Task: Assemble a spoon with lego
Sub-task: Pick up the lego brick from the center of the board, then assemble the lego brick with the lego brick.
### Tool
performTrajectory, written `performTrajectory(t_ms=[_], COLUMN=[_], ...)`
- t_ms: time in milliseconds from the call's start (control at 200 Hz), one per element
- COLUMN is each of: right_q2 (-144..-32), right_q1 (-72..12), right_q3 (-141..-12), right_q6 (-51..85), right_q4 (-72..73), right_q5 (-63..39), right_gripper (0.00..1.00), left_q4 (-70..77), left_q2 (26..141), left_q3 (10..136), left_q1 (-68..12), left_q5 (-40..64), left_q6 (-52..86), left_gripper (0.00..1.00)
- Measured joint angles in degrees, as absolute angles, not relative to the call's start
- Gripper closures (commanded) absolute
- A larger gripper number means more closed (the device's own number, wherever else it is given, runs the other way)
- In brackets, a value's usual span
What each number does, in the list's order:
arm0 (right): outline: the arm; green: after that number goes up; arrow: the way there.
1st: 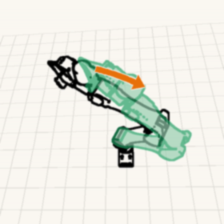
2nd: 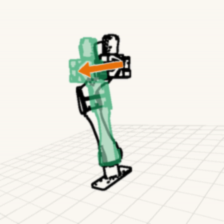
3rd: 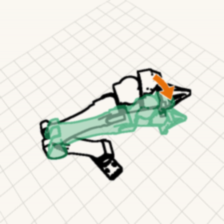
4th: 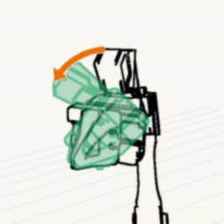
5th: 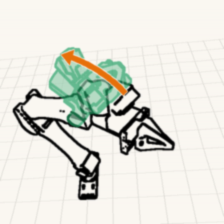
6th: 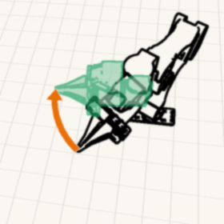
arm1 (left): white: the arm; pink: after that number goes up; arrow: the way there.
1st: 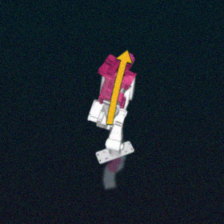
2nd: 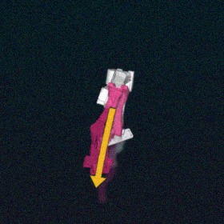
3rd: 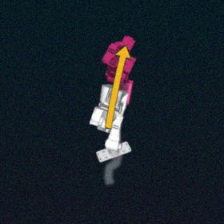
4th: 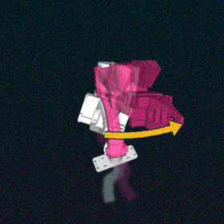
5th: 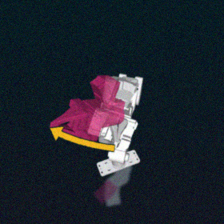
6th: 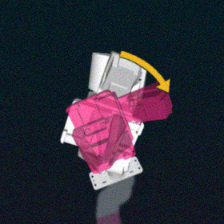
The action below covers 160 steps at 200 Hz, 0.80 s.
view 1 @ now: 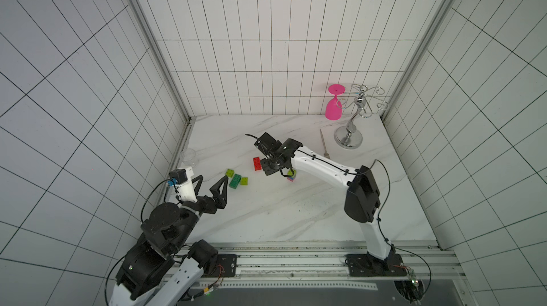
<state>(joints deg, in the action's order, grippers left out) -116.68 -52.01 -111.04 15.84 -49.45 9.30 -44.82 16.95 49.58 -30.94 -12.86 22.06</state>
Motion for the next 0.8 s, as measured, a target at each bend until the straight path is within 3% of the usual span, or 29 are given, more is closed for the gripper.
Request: performTrajectory(t_ms=[205,390,610,800], right_q2=[-104.6,-106.4,-107.3,-107.3], right_q1=[-46.2,-41.2,-38.7,-38.6], right_q3=[-103.8,-95.2,-94.2,-92.2], right_q6=[0.9,-8.7,-13.1,-13.1], right_q4=[-50.2,-50.3,-48.7,-45.2], right_q5=[6.7,1.1,-4.1,-5.6], right_gripper=[0.79,0.78,0.77,0.77], left_q4=[-44.8,-44.7,-43.2,-31.3], left_q2=[17.0,17.0,18.9,23.5], left_q3=[49.6,49.5,48.6,41.5], left_q1=[-30.9,-30.9,-30.8,-30.6], left_q5=[-12.0,-11.7,-9.5,-2.1], left_q6=[22.1,22.1,22.5,28.1], left_gripper=[0.04,0.04,0.04,0.07])
